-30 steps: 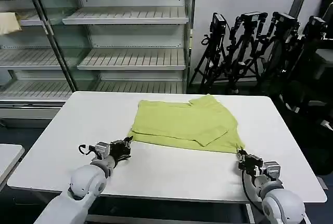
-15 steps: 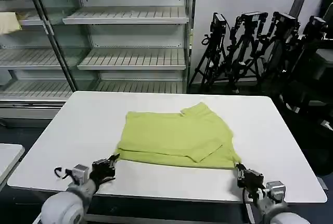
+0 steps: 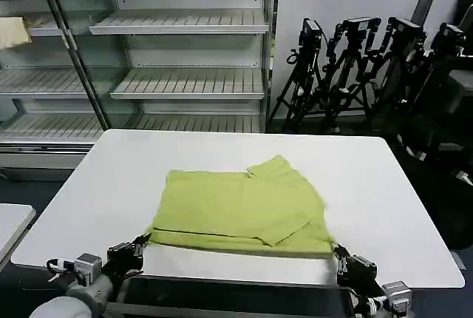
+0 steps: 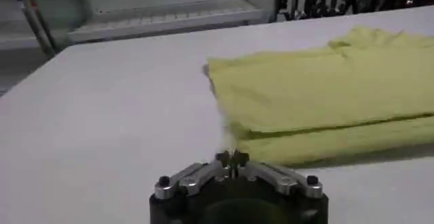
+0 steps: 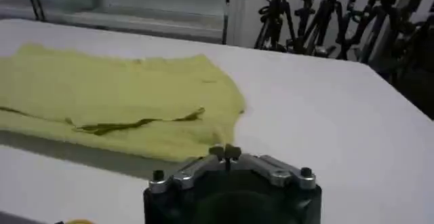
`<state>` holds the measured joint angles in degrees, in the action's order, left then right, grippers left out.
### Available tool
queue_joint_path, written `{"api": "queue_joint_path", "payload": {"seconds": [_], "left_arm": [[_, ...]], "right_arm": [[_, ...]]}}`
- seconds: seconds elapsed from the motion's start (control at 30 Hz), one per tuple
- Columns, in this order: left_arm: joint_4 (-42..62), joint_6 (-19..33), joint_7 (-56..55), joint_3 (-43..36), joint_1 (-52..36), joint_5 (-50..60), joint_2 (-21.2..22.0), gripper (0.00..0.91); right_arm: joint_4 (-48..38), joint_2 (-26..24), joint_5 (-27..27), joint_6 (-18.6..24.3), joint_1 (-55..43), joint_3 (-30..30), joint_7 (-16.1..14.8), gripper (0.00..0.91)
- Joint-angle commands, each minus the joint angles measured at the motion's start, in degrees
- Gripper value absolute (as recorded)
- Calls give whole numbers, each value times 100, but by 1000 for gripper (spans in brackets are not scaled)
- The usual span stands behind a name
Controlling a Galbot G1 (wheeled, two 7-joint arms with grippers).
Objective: Fold and organize the clothes.
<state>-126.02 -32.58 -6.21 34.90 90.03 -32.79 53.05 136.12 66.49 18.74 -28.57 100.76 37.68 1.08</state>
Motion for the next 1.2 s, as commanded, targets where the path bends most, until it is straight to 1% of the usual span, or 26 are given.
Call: {"api": "queue_joint_path", "payload": {"seconds": [0.03, 0.1, 0.17, 0.2, 0.23, 0.27, 0.3, 0.37, 0.4, 0.47, 0.5, 0.53, 0.6, 0.63, 0.7, 0.77, 0.9, 1.03, 1.2], "left_arm": [[-538, 7, -36, 245, 296, 48, -13, 907], [-779, 1, -47, 297, 267, 27, -30, 907], [-906, -2, -43, 289, 172, 29, -70, 907], [-903, -2, -48, 153, -71, 33, -90, 907], [-846, -15, -59, 66, -283, 38, -102, 907], [-768, -19, -52, -7, -413, 43, -115, 907], [-578, 0, 15, -143, -803, 42, -144, 907], [-198, 52, 213, -303, -1181, 37, -173, 907], [105, 98, 352, -479, -1663, 39, -183, 907], [527, 167, 374, -797, -2141, 51, -191, 907], [907, 183, 372, -983, -2511, 45, -184, 907], [1131, 181, 338, -1132, -2746, 19, -171, 907], [1519, 171, 297, -1378, -3206, -30, -150, 907], [1646, 170, 291, -1503, -3426, -55, -146, 907], [1869, 139, 264, -1743, -3741, -64, -122, 907], [2180, 118, 257, -1992, -4056, -64, -94, 907], [2700, 61, 253, -2244, -4481, -148, -25, 907], [3262, 45, 268, -2415, -4815, -194, 85, 907], [3631, -43, 353, -2438, -4924, -446, 98, 907]], "right_arm": [[559, -33, 50, 135, 333, 256, -65, 907], [498, -42, 128, 157, -59, 291, -11, 907], [214, -45, 152, 59, -679, 173, 165, 907], [68, -66, 185, 8, -1007, 64, 291, 907], [-124, -88, 237, -30, -1389, 4, 349, 907], [-405, -136, 318, -118, -1876, -153, 514, 907], [-589, -170, 526, -223, -2411, -294, 641, 907], [-1078, -223, 632, -409, -3095, -564, 780, 907], [-1440, -271, 788, -438, -3457, -805, 933, 907], [-1917, -280, 992, -454, -4240, -1196, 1208, 907], [-2063, -275, 1014, -453, -4475, -1336, 1236, 907], [-2460, -259, 1018, -454, -4736, -1462, 1238, 907], [-2911, -230, 1093, -458, -5287, -1746, 1297, 907], [-2987, -211, 1096, -457, -5397, -1853, 1303, 907], [-3427, -144, 1097, -462, -5752, -2135, 1375, 907], [-3736, -43, 1091, -466, -6007, -2333, 1369, 907], [-4372, 201, 1043, -467, -6470, -2593, 1326, 907], [-5089, 440, 971, -466, -6813, -2721, 1251, 907], [-5840, 788, 692, -463, -7138, -2778, 1134, 907]]}}
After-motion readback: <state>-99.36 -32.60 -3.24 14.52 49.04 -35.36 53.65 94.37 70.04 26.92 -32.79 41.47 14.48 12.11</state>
